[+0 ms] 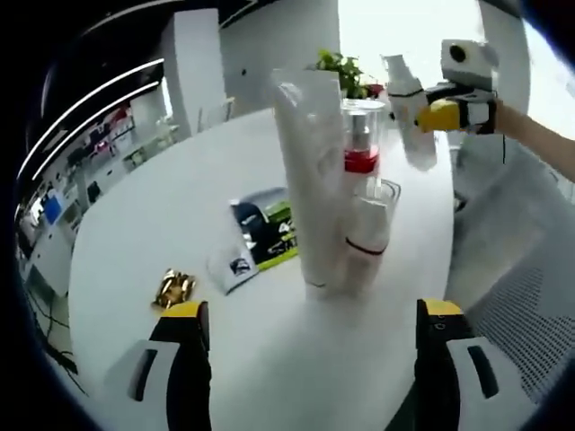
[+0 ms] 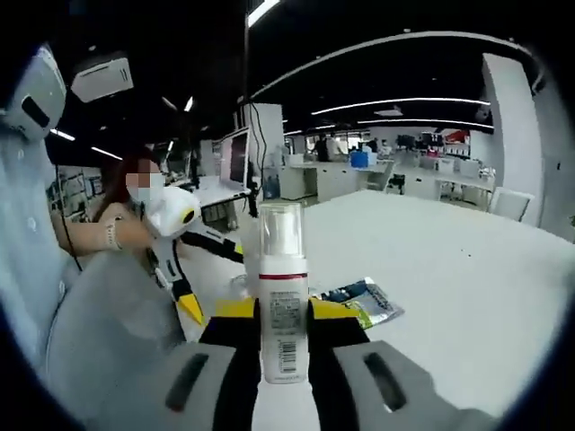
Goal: Arrange the skincare products in the storage area until every visible bottle or jar stands upright without overlapping.
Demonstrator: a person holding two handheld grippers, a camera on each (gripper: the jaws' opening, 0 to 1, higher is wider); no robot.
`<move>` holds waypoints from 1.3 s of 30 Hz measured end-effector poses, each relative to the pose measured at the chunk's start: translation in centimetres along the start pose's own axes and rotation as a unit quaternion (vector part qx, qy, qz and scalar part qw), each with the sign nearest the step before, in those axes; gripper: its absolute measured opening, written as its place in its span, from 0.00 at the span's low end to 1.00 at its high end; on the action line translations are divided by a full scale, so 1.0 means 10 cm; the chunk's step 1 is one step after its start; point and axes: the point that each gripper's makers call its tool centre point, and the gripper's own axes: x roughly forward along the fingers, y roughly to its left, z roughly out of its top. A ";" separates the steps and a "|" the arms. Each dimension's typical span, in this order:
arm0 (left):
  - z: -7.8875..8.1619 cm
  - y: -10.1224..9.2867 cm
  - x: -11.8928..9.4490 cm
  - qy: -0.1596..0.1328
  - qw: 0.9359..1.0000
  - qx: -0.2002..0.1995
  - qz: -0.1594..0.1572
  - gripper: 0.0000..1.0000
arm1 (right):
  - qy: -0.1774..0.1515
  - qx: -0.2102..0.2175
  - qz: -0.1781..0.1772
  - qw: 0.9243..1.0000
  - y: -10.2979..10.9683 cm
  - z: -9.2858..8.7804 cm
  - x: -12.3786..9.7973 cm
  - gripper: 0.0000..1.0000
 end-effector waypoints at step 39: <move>1.28 -0.90 -0.60 -0.261 0.942 -0.045 -0.204 0.36 | 0.001 -0.037 0.141 0.989 0.61 -0.09 0.24 0.18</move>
